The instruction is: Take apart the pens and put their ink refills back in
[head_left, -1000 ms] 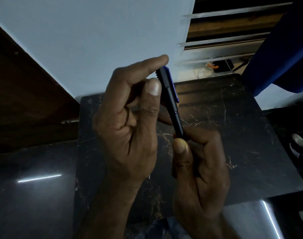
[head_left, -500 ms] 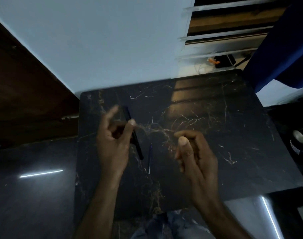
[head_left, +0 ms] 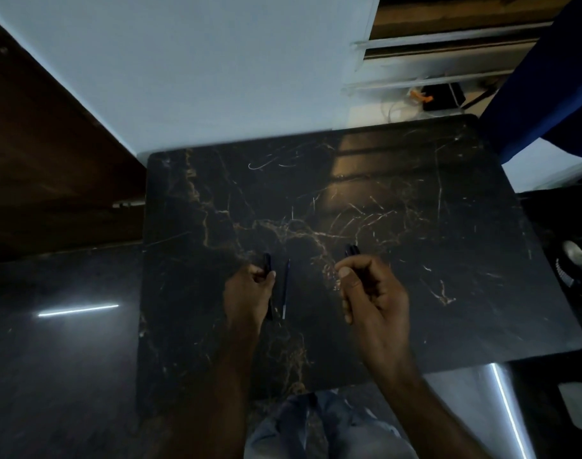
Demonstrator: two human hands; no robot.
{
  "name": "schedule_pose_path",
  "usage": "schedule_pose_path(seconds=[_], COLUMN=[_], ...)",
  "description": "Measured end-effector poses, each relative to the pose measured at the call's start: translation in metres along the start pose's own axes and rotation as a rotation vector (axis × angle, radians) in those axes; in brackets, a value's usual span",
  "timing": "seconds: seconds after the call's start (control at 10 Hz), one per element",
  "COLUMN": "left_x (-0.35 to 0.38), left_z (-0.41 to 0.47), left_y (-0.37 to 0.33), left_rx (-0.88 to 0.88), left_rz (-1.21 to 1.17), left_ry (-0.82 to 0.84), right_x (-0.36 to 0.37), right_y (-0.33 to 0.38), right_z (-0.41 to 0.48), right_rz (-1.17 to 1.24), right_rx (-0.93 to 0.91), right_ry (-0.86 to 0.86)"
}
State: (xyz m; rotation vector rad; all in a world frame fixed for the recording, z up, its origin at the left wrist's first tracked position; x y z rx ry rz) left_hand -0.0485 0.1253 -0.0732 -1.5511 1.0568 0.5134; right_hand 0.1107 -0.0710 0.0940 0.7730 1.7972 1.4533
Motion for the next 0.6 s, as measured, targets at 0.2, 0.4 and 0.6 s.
schedule_pose_path(seconds=[0.2, 0.4, 0.6], left_x=[0.003, 0.003, -0.015], left_z=[-0.003, -0.011, -0.04], left_y=[0.003, 0.003, -0.015], left_rx=[0.008, 0.027, 0.189], left_rz=[-0.012, -0.09, -0.153], left_ry=[0.015, -0.025, -0.092], right_x=[0.005, 0.007, 0.01], right_y=[0.0, -0.017, -0.048], right_z=[0.002, 0.006, 0.01], right_rz=[-0.056, -0.249, -0.58], right_rx=[-0.033, -0.086, -0.155], right_ry=[0.029, 0.062, 0.132])
Point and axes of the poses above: each hand's wrist, its own z-axis towards the middle knuckle, its own x-axis out of the palm, y = z × x, the point moved 8 cm from there along z, towards the middle knuckle, and after that the axes turned 1 degree about -y, right-handed, at the moved point
